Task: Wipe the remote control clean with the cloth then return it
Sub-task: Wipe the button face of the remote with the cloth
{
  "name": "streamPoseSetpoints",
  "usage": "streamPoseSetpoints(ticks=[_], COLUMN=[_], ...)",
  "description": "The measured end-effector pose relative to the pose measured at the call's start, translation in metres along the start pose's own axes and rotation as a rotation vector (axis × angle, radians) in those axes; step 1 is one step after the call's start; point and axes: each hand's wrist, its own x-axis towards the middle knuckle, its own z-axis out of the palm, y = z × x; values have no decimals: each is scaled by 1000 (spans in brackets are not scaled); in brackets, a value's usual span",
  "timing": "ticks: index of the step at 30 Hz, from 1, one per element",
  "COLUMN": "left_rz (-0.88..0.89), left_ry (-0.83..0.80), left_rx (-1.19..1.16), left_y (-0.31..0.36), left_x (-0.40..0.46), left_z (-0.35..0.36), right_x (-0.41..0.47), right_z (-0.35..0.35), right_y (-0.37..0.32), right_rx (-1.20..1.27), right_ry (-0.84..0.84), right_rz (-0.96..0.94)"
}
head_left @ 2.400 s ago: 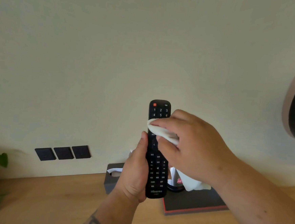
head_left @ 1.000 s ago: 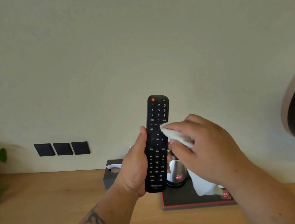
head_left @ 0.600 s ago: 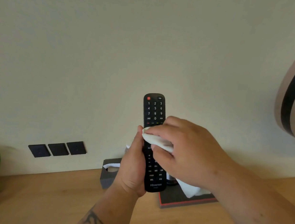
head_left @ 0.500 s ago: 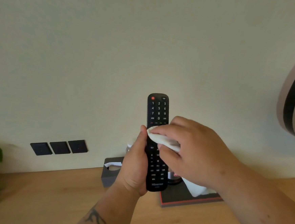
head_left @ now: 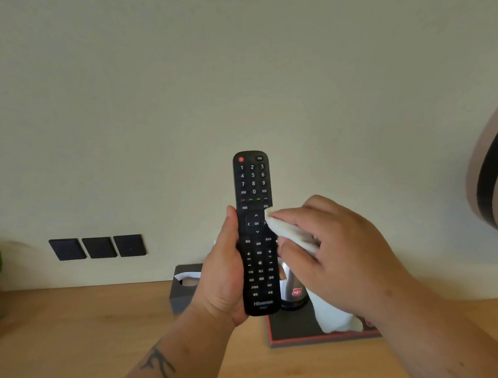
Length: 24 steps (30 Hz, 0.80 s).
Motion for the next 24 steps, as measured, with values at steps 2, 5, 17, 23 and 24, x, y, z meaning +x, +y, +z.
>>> streamPoseSetpoints(ticks=[2, 5, 17, 23, 24], left_rz=[-4, -7, -70, -119, -120], left_ry=[-1, 15, -29, -29, -35], left_rx=[-13, -23, -82, -111, -117], left_y=[2, 8, 9, 5, 6], left_x=[-1, -2, -3, -6, -7], left_z=[3, 6, 11, 3, 3], right_x=[3, 1, 17, -4, -4], right_z=[0, 5, -2, 0, -2], right_y=[-3, -12, -40, -41, -40], right_rx=[-29, -109, -255, -212, -191], right_ry=[49, 48, 1, -248, -262], right_rz=[-21, -54, -143, -226, -232])
